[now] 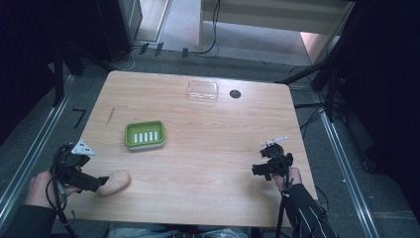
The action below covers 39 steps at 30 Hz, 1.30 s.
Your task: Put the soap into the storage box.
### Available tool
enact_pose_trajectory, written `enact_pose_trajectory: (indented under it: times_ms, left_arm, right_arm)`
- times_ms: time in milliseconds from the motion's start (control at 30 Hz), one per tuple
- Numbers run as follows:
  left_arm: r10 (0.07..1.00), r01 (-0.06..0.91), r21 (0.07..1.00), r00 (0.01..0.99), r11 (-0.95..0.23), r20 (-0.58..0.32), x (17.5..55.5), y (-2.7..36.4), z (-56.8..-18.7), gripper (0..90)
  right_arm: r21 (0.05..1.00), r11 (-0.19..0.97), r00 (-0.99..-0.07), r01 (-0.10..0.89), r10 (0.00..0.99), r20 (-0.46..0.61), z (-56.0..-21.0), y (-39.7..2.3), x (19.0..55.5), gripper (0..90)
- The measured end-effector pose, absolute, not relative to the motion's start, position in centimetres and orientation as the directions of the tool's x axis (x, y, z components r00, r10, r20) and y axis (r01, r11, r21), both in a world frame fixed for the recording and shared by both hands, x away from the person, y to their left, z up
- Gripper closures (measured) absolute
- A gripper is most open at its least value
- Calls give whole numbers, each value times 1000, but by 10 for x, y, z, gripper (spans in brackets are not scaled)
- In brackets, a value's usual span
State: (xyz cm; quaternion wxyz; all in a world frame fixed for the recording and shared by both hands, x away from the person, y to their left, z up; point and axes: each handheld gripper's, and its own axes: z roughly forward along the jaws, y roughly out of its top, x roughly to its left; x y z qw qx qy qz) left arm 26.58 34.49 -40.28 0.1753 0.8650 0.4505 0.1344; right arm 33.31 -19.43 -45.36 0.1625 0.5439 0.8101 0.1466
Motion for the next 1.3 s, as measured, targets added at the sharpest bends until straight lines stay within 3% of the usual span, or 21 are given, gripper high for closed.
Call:
enact_pose_trajectory:
  times_ms: [1300]
  left_arm:
    - [745,688,327,662,-647,80,265,320,-420,0]
  right_arm:
    - [405,382,-372,831,922,-106,-454,-190,333,143]
